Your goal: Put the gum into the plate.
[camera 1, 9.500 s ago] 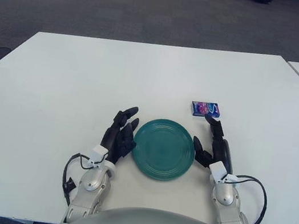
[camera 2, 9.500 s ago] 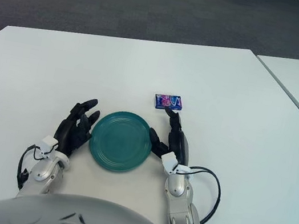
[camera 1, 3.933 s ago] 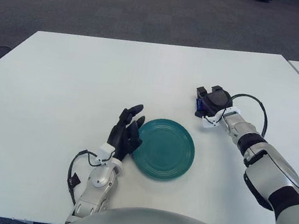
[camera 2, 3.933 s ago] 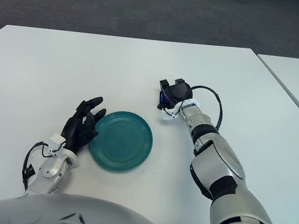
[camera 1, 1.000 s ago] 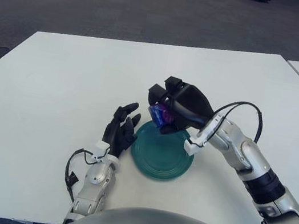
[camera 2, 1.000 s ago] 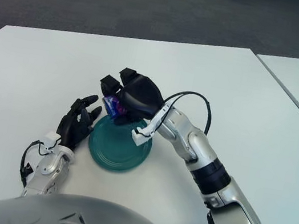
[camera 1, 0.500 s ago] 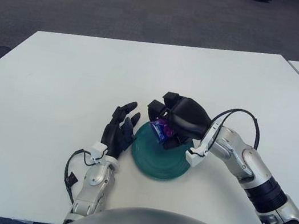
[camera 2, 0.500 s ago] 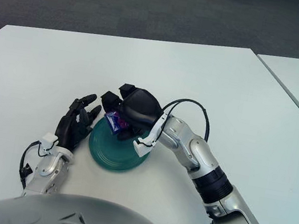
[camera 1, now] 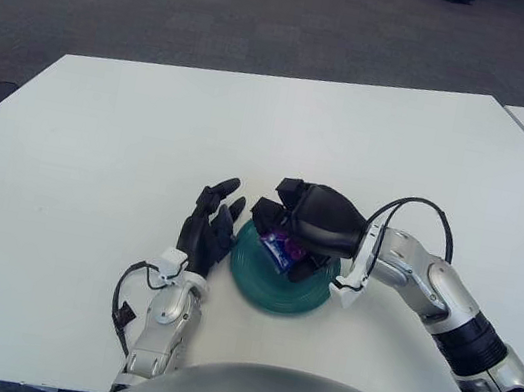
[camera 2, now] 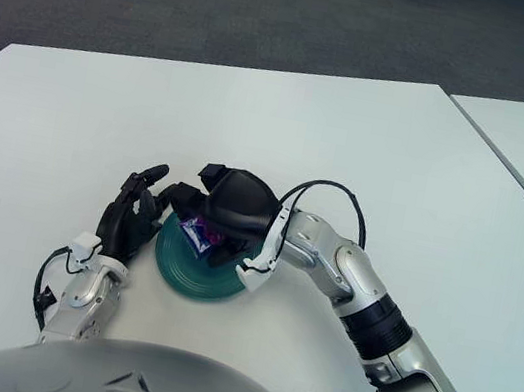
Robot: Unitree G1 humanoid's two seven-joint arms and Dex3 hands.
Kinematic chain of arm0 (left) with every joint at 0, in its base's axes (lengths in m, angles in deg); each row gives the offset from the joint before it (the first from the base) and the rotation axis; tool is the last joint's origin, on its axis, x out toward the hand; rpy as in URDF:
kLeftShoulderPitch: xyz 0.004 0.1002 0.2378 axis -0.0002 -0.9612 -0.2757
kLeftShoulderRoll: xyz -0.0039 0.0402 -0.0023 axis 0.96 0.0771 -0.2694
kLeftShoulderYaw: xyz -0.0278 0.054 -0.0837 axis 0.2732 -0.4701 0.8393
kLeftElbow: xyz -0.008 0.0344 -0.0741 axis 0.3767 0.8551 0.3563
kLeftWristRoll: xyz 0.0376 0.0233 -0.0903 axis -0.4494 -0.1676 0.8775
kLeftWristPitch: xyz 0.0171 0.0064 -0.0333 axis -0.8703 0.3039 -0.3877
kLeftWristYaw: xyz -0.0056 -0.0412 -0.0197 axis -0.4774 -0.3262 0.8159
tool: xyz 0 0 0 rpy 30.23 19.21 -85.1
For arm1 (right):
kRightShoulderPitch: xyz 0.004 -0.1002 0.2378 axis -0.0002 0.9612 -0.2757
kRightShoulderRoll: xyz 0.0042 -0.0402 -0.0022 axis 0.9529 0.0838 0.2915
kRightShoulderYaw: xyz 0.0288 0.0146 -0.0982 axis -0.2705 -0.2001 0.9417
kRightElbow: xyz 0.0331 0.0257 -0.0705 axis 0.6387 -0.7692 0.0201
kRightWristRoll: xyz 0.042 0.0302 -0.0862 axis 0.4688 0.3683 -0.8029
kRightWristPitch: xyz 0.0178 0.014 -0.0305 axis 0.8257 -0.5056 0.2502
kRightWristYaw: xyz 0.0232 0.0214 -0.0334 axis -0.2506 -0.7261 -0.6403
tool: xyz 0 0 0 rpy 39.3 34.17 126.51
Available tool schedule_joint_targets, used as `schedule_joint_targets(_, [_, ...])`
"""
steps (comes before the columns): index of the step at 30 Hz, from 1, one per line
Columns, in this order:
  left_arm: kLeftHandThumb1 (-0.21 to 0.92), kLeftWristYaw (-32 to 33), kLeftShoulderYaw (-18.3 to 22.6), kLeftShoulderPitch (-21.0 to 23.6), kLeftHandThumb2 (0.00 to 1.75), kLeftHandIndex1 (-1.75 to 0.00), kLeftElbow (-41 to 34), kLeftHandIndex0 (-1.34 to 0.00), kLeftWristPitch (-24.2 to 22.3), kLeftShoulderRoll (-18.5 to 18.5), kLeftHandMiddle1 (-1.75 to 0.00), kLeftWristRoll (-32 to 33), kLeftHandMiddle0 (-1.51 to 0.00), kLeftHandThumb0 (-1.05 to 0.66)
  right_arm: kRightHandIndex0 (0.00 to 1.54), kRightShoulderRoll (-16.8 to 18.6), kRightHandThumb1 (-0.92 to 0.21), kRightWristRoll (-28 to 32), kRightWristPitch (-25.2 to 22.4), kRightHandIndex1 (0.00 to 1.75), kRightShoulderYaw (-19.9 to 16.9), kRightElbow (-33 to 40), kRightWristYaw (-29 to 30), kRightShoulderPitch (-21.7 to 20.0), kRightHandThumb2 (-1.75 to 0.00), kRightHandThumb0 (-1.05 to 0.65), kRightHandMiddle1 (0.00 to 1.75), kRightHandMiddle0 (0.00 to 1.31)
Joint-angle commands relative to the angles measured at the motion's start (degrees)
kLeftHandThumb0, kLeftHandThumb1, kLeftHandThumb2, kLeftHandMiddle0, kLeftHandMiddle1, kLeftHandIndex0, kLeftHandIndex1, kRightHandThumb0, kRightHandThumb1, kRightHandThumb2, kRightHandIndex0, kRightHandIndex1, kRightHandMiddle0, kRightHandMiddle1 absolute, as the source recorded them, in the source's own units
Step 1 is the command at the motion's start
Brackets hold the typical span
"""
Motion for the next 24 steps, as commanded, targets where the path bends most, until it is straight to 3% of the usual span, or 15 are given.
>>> schedule_joint_targets(1, [0.92, 1.3, -0.1, -1.5, 0.9, -0.78, 0.2, -0.16, -2.3, -2.4, -0.03, -0.4, -0.64, -0.75, 0.62, -0.5, -0.68, -0.4, 1.1, 1.75, 0.3, -0.9, -0.7, 0.2, -0.85, -0.39, 1.75, 0.35])
schedule_joint_targets(17, [0.92, 2.0, -0.3, -1.6, 0.91, -0.77, -1.6, -0.12, -6.9, -3.4, -0.02, 1.6, -0.62, -0.76, 0.52, 0.9, -0.77, -0.1, 0.6, 1.75, -0.5, 1.7, -2.8, 1.5, -0.72, -0.37, 1.75, 0.29])
schedule_joint_targets(22, [0.92, 2.4, 0.7, -1.2, 0.95, -0.78, -1.4, -0.12, -8.1, -4.4, -0.01, 4.9, -0.6, -0.75, 0.41, 0.9, -0.89, -0.2, 1.0, 1.73, -1.3, 3.0, -2.1, 2.1, -0.55, -0.36, 1.74, 0.22])
schedule_joint_targets(24, [0.92, 3.0, 0.8, -1.2, 0.96, -0.79, -1.4, -0.13, -8.1, -4.3, -0.01, 4.9, -0.61, -0.74, 0.38, 0.8, -0.91, 0.1, 1.2, 1.59, -1.5, 3.3, -2.2, 2.3, -0.57, -0.52, 1.59, 0.16])
